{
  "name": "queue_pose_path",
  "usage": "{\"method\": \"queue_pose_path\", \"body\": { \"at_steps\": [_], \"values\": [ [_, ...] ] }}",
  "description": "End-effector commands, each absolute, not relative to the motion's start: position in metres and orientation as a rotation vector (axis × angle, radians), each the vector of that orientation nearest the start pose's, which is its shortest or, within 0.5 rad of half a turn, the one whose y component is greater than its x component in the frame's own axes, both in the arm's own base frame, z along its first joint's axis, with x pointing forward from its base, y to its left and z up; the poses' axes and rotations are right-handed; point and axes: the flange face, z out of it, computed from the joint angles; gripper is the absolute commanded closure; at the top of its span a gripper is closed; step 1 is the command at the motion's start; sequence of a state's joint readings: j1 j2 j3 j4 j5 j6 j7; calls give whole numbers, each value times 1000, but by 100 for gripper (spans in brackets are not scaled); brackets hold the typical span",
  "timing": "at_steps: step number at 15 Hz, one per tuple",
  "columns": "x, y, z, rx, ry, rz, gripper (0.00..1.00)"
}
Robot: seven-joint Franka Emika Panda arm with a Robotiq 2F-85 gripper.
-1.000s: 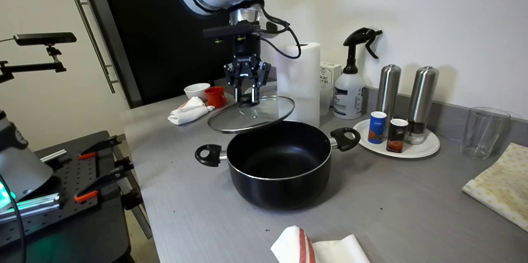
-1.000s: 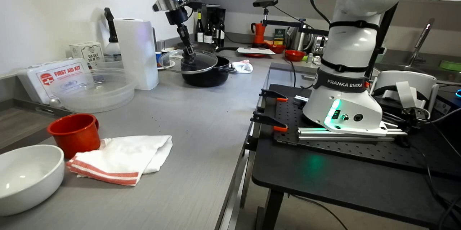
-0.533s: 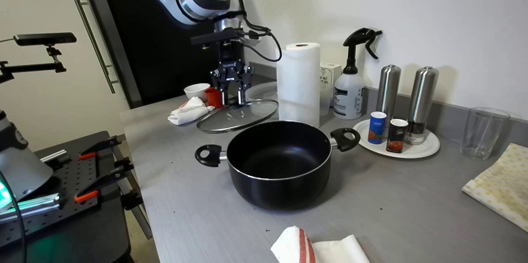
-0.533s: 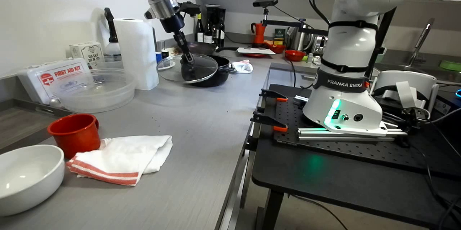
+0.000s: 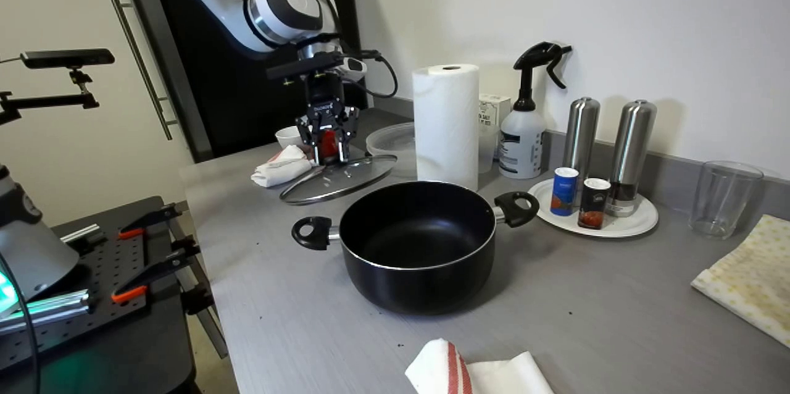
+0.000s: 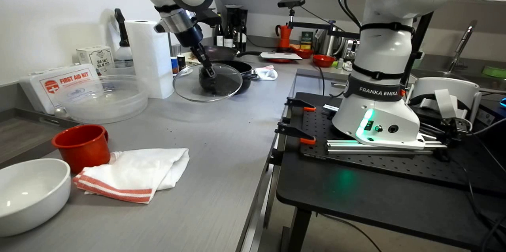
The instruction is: Remove the lid from the pot
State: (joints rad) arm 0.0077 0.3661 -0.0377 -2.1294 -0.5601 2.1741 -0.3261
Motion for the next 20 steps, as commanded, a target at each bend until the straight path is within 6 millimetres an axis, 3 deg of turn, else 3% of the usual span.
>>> {"method": "queue_pose_path", "body": {
  "at_steps": [1,11,16,20],
  "values": [
    [516,-15,217,-3262,-1284,663,74],
    [483,19,192,-3204,-1481,737,74],
    [483,15,189,-3082,-1511,767,74],
    [492,-5,193,-2965,-1505,750,74]
  ]
}}
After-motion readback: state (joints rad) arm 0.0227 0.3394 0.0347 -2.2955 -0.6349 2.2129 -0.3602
